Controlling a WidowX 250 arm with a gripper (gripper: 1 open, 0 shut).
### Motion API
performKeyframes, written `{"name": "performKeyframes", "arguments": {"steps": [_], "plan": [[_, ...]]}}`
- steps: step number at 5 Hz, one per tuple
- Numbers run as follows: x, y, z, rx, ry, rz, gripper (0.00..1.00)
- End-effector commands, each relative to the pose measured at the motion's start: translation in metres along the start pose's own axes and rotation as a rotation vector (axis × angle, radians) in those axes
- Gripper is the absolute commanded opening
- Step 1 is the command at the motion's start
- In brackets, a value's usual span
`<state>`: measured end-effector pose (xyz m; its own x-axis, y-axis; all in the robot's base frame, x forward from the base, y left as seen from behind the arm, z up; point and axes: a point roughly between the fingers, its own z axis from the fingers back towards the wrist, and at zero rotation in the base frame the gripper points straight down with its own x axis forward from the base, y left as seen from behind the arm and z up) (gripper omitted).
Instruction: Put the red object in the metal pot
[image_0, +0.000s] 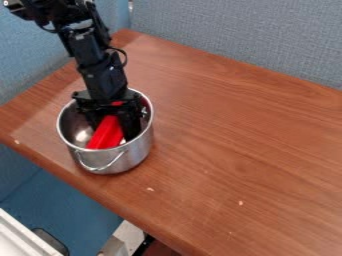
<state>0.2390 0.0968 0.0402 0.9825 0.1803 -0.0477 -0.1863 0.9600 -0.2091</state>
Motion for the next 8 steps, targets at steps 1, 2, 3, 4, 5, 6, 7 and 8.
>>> {"name": "performKeyframes", "arguments": {"steps": [1, 2, 3, 4, 5, 6, 7, 8], "plan": [[0.003, -0.003, 0.005, 0.02, -0.02, -0.032, 0.0], [0.003, -0.003, 0.0, 0.024, -0.005, -0.044, 0.0], [0.005, -0.012, 0.005, 0.017, -0.006, 0.005, 0.0], [0.007, -0.02, 0.01, 0.006, -0.008, 0.049, 0.0], [0.007, -0.023, 0.013, -0.001, -0.001, 0.036, 0.0], [0.007, -0.026, 0.016, -0.007, 0.002, 0.026, 0.0], [0.002, -0.027, 0.011, -0.014, 0.001, 0.034, 0.0], [-0.003, -0.028, 0.006, -0.021, 0.0, 0.043, 1.0]]}}
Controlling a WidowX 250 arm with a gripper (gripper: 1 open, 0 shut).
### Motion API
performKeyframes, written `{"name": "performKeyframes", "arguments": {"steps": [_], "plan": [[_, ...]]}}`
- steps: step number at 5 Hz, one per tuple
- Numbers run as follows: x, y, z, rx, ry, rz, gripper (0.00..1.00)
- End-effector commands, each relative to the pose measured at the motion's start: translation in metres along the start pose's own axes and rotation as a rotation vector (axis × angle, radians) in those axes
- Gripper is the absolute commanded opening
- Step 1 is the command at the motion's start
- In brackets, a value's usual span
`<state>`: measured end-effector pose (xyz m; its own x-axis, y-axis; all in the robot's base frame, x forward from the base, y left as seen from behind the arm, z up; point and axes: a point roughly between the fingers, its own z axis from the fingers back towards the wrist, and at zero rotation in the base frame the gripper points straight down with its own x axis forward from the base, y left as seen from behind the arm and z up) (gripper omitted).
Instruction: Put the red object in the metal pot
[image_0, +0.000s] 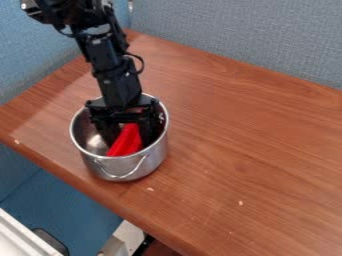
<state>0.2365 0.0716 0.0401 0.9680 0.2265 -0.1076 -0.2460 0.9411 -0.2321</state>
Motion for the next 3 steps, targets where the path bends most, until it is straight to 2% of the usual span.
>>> {"name": "performKeyframes", "arguments": {"steps": [1, 3], "plan": [[0.0, -0.005, 0.005, 0.008, -0.052, -0.011, 0.0], [-0.003, -0.008, 0.021, 0.01, -0.04, -0.034, 0.0]]}}
